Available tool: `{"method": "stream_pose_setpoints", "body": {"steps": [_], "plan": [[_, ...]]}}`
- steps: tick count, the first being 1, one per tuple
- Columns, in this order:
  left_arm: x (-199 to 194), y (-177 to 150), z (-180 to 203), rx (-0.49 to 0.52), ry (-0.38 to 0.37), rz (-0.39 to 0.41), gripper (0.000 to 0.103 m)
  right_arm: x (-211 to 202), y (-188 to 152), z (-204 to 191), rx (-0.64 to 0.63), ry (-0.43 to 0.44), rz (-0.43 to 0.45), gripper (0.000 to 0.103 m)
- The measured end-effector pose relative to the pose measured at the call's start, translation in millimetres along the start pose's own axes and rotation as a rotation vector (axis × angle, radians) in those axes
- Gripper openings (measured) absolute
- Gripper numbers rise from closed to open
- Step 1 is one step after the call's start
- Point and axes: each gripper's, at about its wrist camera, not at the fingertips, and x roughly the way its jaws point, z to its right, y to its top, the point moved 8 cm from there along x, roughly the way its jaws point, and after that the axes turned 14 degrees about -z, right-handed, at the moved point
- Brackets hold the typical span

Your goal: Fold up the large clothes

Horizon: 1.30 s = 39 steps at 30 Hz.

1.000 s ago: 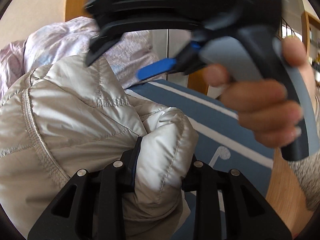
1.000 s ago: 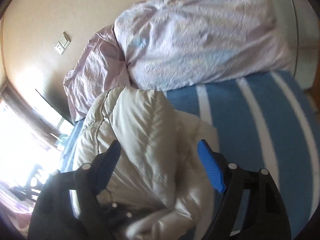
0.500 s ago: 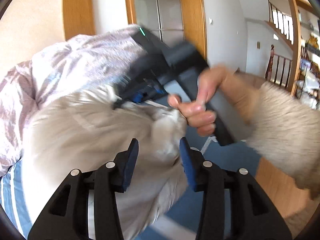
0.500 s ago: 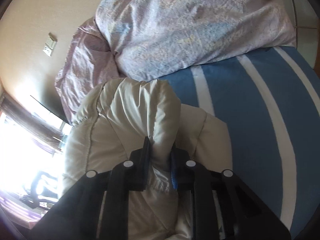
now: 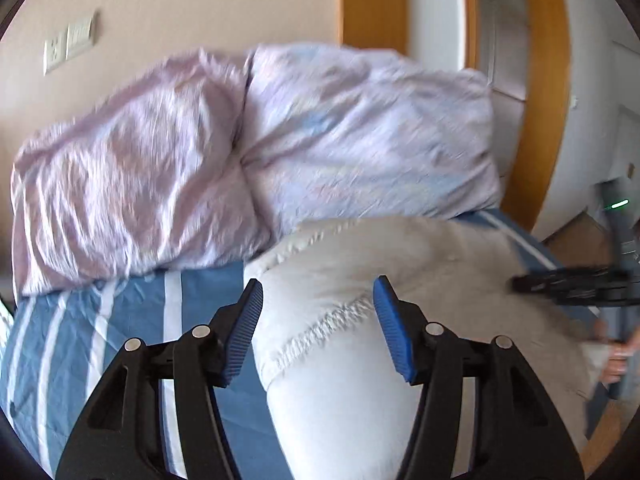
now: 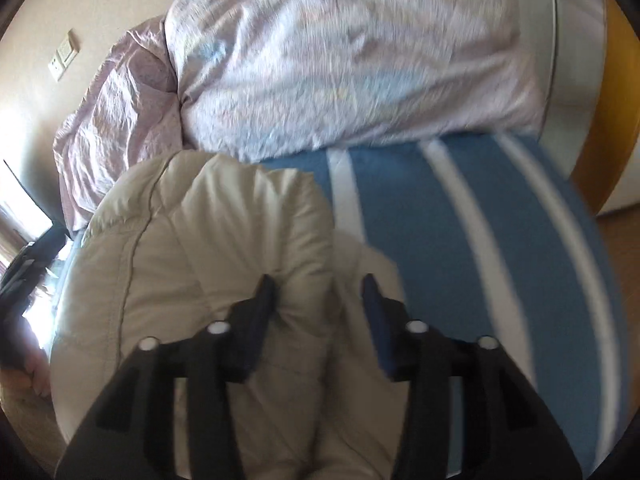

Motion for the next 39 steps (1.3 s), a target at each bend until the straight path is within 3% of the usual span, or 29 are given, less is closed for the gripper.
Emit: {"method": "stream_pose_setpoints", "body": {"steps": [3, 6, 11, 16, 22, 29, 39], "plan": [[8.4, -4.0, -1.6, 0.004, 0.008, -0.002, 0.058, -42.1, 8.9, -3.4, 0.003, -0.076, 0.135, 0.055], [2.7, -12.4, 7.0, 0.037, 0.026, 0.015, 0.058, -63.9, 16.6, -28.7, -0.045, -0.072, 0.207, 0.055], [8.7, -16.1, 22.2, 0.100, 0.077, 0.015, 0.058, -36.2, 27.9, -71.6, -0.163, -0.130, 0.182, 0.055], [21.3, -16.5, 23.8, 0.083, 0.071, -0.020, 0.061, 18.0, 23.1, -59.8, -0.144, -0.148, 0.058, 0.058], [34.6, -19.2, 32.7, 0.068, 0.102, -0.032, 0.065, 39.8, 16.4, -34.1, -0.069, -0.067, 0.059, 0.073], [45.6, -22.8, 39.7, 0.073, 0.165, -0.034, 0.067, 54.0, 12.1, -29.1, -0.046, -0.059, 0.084, 0.074], [59.6, -25.4, 41.5, 0.066, 0.184, -0.046, 0.068, 65.2, 13.1, -23.6, -0.026, -0.048, 0.086, 0.075]]}}
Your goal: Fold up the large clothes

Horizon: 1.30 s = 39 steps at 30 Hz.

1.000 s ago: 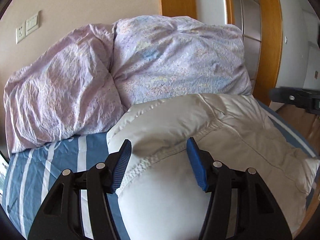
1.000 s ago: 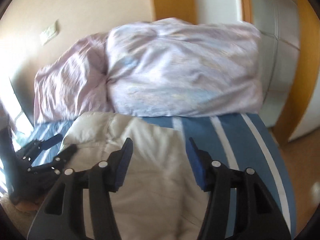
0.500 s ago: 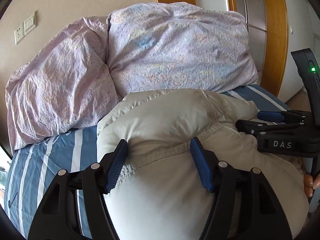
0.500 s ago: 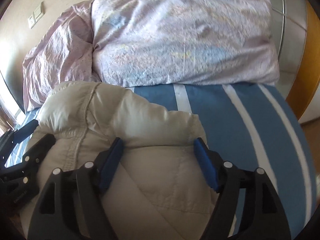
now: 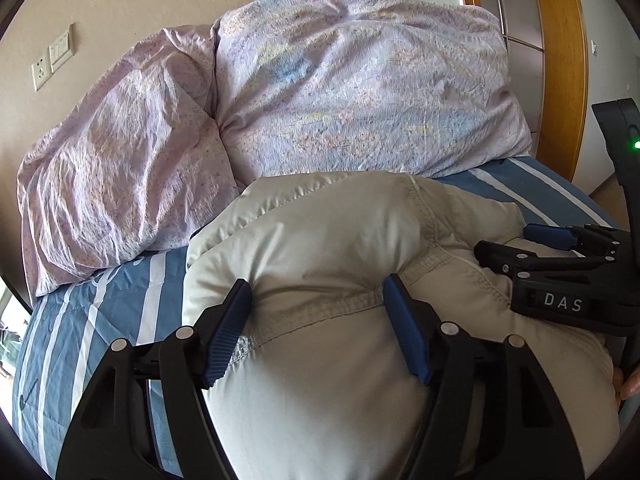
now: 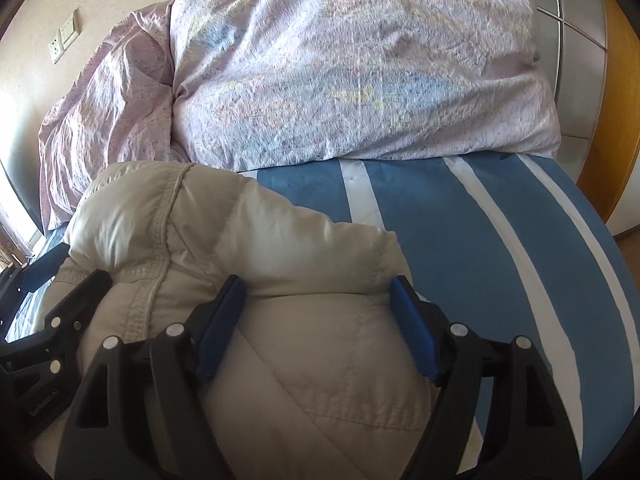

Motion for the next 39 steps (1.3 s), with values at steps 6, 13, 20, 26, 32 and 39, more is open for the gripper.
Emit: {"method": "stream_pose_setpoints", "body": {"steps": [6, 13, 20, 26, 32, 39], "plan": [[5.8, -1.0, 2.1, 0.003, 0.012, -0.007, 0.069, 6.3, 0.2, 1.8, 0.007, 0.010, -0.005, 0.076], [13.4, -0.9, 1.4, -0.007, -0.001, -0.021, 0.071, 11.4, 1.1, 2.9, 0.019, 0.022, -0.011, 0.077], [20.5, 0.2, 1.2, -0.012, 0.003, -0.029, 0.073, 16.1, 2.9, 4.7, 0.032, 0.033, -0.015, 0.077], [19.4, 1.7, 1.5, 0.006, 0.029, -0.040, 0.074, 7.7, 2.2, 4.9, 0.027, -0.021, -0.035, 0.078], [13.8, 2.0, 0.0, 0.012, 0.039, -0.034, 0.075, -19.1, -18.3, 0.7, -0.006, -0.044, -0.019, 0.078], [15.1, 1.2, 1.7, 0.009, 0.064, -0.023, 0.075, 0.1, -20.3, 11.1, 0.052, 0.014, -0.037, 0.088]]}}
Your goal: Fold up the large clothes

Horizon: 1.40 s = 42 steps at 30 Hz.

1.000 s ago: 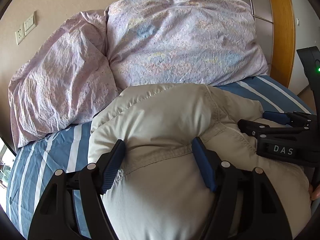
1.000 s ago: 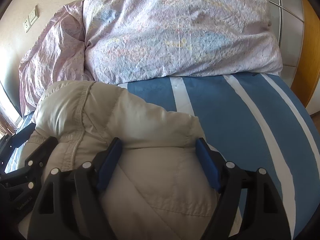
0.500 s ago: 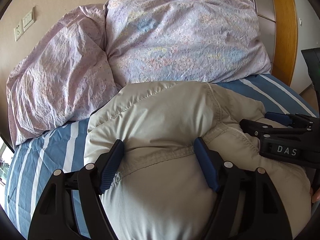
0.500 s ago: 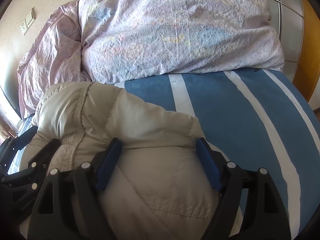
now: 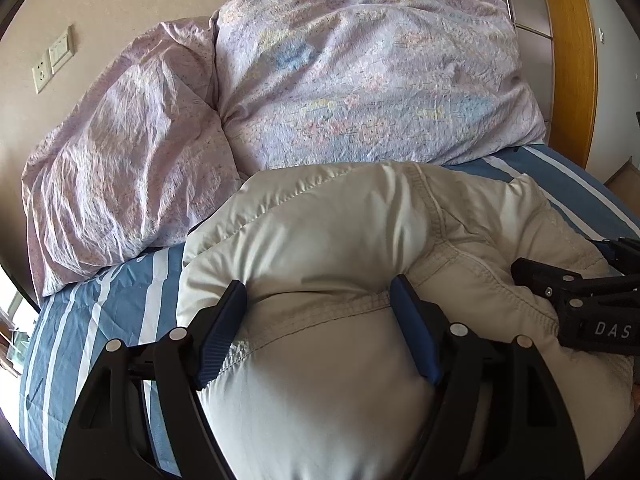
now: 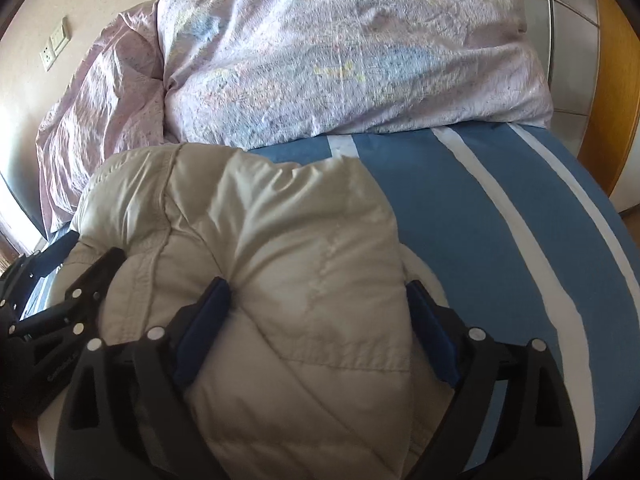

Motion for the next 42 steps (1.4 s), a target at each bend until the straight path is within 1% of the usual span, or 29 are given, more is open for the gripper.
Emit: {"method": "stream_pose_setpoints", "body": {"steps": [4, 13, 16, 18, 19, 20, 21, 22, 24, 27, 30, 34, 37, 39, 42], "plan": [[1.6, -1.1, 1.0, 0.001, 0.017, 0.003, 0.075, -0.2, -1.2, -2.0, -0.007, -0.031, 0.019, 0.088], [7.4, -0.8, 1.6, 0.004, 0.036, -0.014, 0.077, 2.3, 0.4, -0.9, -0.007, -0.052, 0.013, 0.088], [4.7, -0.3, 0.4, 0.002, 0.035, -0.011, 0.077, 3.5, 2.1, 0.3, 0.000, -0.045, -0.023, 0.092], [-3.8, -1.1, -4.6, -0.008, 0.022, -0.006, 0.081, -0.9, 2.1, 2.4, 0.012, -0.019, -0.066, 0.093], [-8.4, -2.5, -8.3, -0.023, 0.001, -0.002, 0.083, -4.9, 1.3, 3.2, 0.022, 0.003, -0.083, 0.094], [-14.7, -4.9, -13.3, -0.048, -0.044, 0.001, 0.084, -10.2, -0.6, 4.4, 0.032, 0.035, -0.098, 0.094], [-22.3, -8.7, -20.6, -0.083, -0.111, -0.003, 0.084, -19.7, -3.5, 6.8, 0.043, 0.094, -0.112, 0.094], [-27.0, -11.1, -25.9, -0.107, -0.158, -0.008, 0.084, -25.9, -5.7, 8.7, 0.050, 0.132, -0.116, 0.094], [-37.2, -18.9, -41.4, -0.168, -0.270, -0.032, 0.085, -43.0, -11.8, 18.6, 0.094, 0.251, -0.130, 0.095], [-46.6, -31.7, -59.0, -0.215, -0.378, -0.065, 0.085, -57.7, -22.4, 35.2, 0.166, 0.419, -0.165, 0.099], [-47.9, -46.7, -68.5, -0.221, -0.414, -0.091, 0.086, -63.0, -33.1, 51.1, 0.222, 0.474, -0.193, 0.100], [-48.1, -61.8, -73.2, -0.222, -0.468, -0.124, 0.087, -61.5, -43.1, 64.0, 0.263, 0.504, -0.222, 0.100], [-45.8, -65.7, -72.3, -0.230, -0.495, -0.142, 0.089, -58.0, -49.9, 68.2, 0.277, 0.518, -0.245, 0.100], [-45.2, -66.1, -70.5, -0.233, -0.511, -0.147, 0.090, -54.3, -51.8, 66.1, 0.274, 0.528, -0.261, 0.100], [-42.9, -66.0, -67.3, -0.231, -0.530, -0.158, 0.093, -47.5, -54.0, 61.7, 0.268, 0.560, -0.294, 0.100]]}}
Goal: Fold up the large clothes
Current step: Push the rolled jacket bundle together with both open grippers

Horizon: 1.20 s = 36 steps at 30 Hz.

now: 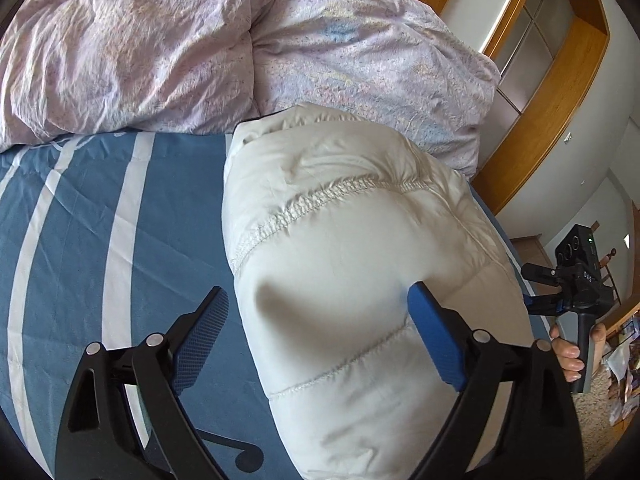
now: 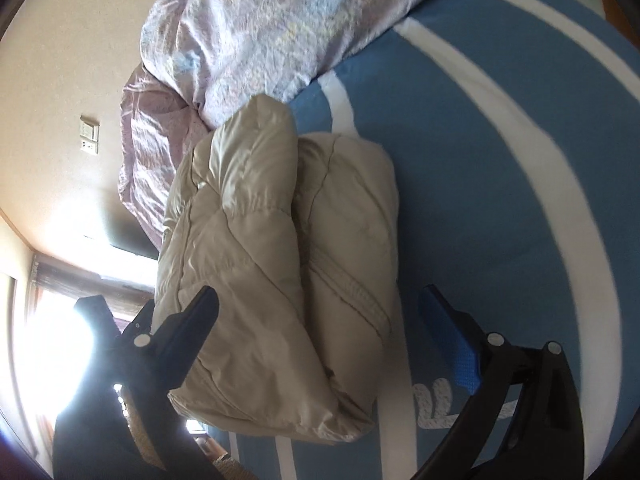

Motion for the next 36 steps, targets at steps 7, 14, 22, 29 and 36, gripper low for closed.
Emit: {"method": "stream_pose_setpoints", "body": {"steps": [7, 14, 22, 29, 36], "plan": [[11.7, 4.0, -0.8, -0.034, -0.103, -0.038, 0.099, 24.6, 0.6, -3.9, 0.000, 0.071, -0.097, 0.101], [24.6, 6.1, -0.4, -0.047, -0.187, -0.063, 0.102, 42.8, 3.5, -11.8, -0.025, 0.125, -0.181, 0.101], [25.2, 0.6, 0.9, -0.004, -0.137, -0.047, 0.102, 48.9, 7.9, -13.3, -0.052, 0.113, -0.183, 0.101], [30.8, -11.7, -7.1, -0.077, -0.267, -0.129, 0.102, 51.8, 10.3, -16.8, -0.066, 0.120, -0.188, 0.101], [37.4, -6.9, -12.0, -0.119, -0.324, -0.127, 0.102, 62.0, 17.1, -27.1, -0.089, 0.130, -0.225, 0.101]]}}
